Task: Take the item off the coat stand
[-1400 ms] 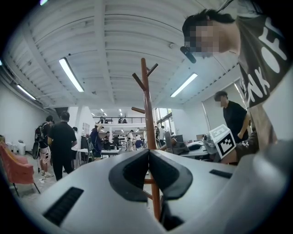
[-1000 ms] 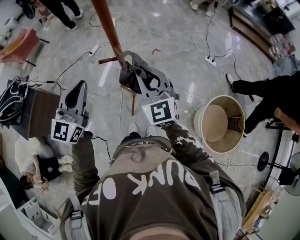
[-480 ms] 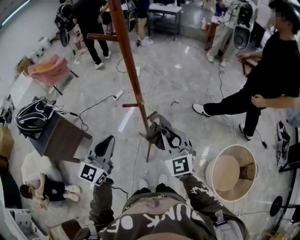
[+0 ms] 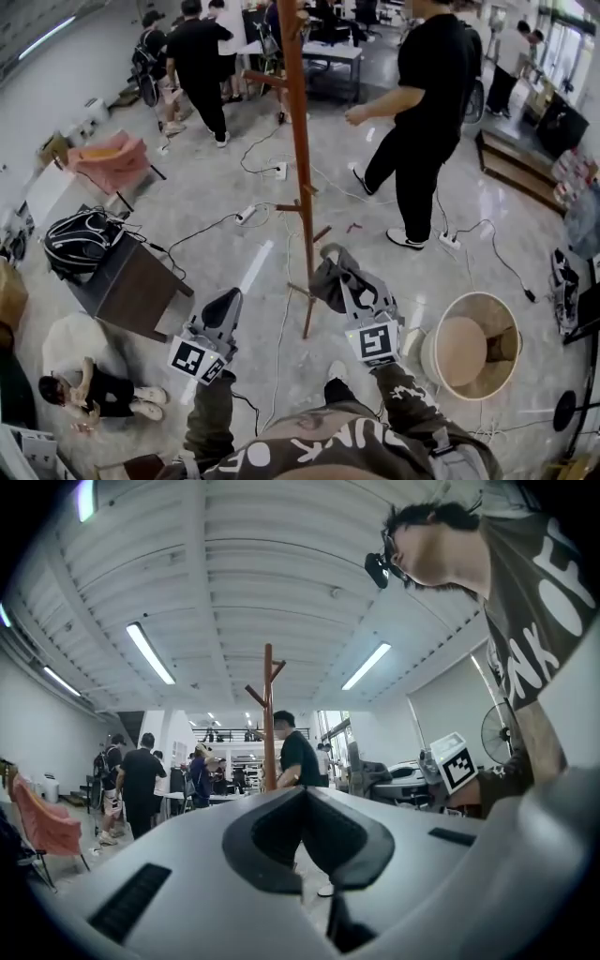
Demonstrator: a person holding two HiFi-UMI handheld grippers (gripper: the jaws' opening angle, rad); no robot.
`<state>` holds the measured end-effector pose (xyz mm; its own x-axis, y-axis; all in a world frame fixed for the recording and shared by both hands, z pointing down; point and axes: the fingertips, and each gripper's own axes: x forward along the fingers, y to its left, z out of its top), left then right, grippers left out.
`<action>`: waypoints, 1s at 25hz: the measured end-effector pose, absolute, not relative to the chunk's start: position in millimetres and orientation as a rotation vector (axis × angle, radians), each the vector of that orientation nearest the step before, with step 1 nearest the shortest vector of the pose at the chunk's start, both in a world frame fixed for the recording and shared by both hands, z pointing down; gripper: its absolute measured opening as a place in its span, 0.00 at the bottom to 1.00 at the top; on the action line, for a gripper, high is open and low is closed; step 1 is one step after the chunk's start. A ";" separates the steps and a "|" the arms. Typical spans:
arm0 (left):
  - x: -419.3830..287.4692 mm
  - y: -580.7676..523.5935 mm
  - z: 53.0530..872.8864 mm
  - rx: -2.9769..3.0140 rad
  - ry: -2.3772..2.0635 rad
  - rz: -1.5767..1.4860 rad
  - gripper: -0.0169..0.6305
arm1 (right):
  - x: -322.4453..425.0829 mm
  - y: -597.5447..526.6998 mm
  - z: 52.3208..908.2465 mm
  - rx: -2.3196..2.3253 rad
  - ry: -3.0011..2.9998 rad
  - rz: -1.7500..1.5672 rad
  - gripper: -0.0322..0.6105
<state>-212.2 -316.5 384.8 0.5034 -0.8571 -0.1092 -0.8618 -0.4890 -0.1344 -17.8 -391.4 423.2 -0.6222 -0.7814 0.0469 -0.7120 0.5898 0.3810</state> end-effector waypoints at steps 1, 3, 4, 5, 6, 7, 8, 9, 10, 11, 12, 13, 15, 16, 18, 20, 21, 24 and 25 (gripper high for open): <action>-218.8 -299.5 386.0 -2.575 1.476 0.046 0.03 | -22.0 -375.0 422.4 1.258 -2.607 -0.492 0.11; -232.4 -266.5 387.7 -2.587 1.458 0.049 0.03 | -29.4 -342.0 418.9 1.292 -2.589 -0.492 0.11; -239.7 -250.8 387.1 -2.594 1.450 0.051 0.03 | -33.0 -325.3 416.8 1.311 -2.579 -0.486 0.11; -246.9 -235.6 385.5 -2.602 1.440 0.055 0.03 | -36.5 -308.5 414.8 1.330 -2.570 -0.479 0.11; -253.5 -221.0 383.3 -2.608 1.429 0.061 0.03 | -39.7 -291.7 413.2 1.347 -2.561 -0.472 0.11; -259.3 -207.3 381.1 -2.614 1.419 0.066 0.03 | -42.7 -275.8 412.3 1.359 -2.552 -0.467 0.11; -264.4 -194.6 379.2 -2.618 1.411 0.070 0.03 | -45.6 -261.2 411.9 1.368 -2.544 -0.463 0.11; -268.5 -183.2 377.7 -2.620 1.404 0.073 0.03 | -48.1 -248.1 411.5 1.374 -2.538 -0.461 0.11; -271.6 -173.3 376.1 -2.622 1.398 0.075 0.03 | -50.2 -236.6 410.7 1.380 -2.534 -0.460 0.11; -273.6 -164.7 374.3 -2.623 1.390 0.077 0.03 | -51.5 -226.3 409.3 1.387 -2.530 -0.461 0.11; -274.6 -157.1 372.1 -2.624 1.381 0.081 0.03 | -52.0 -217.0 407.4 1.394 -2.525 -0.462 0.11; -274.8 -150.0 369.6 -2.626 1.371 0.088 0.03 | -52.0 -208.3 405.5 1.402 -2.519 -0.463 0.11; -274.4 -137.1 365.1 -2.630 1.351 0.102 0.03 | -51.6 -192.6 402.1 1.415 -2.506 -0.466 0.11; -274.4 -131.6 363.6 -2.632 1.345 0.107 0.03 | -51.5 -185.9 400.4 1.419 -2.502 -0.467 0.11; -274.6 -122.7 361.7 -2.633 1.342 0.115 0.03 | -51.4 -175.1 397.8 1.421 -2.498 -0.466 0.11; -274.5 -116.6 360.2 -2.633 1.345 0.123 0.03 | -51.1 -166.7 397.3 1.418 -2.501 -0.460 0.11; -274.0 -114.4 359.1 -2.632 1.347 0.126 0.03 | -50.5 -163.1 397.5 1.417 -2.505 -0.454 0.11; -269.0 -109.0 355.4 -2.621 1.349 0.132 0.03 | -45.9 -153.3 398.5 1.411 -2.525 -0.438 0.11; -266.1 -107.4 354.6 -2.617 1.349 0.133 0.03 | -43.6 -150.6 398.7 1.408 -2.534 -0.435 0.11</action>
<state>-266.1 -107.4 354.6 0.5810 -0.7965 -0.1676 -0.8139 -0.5662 -0.1304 -43.6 -150.6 398.7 -0.5215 -0.8523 0.0395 -0.7902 0.4999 0.3544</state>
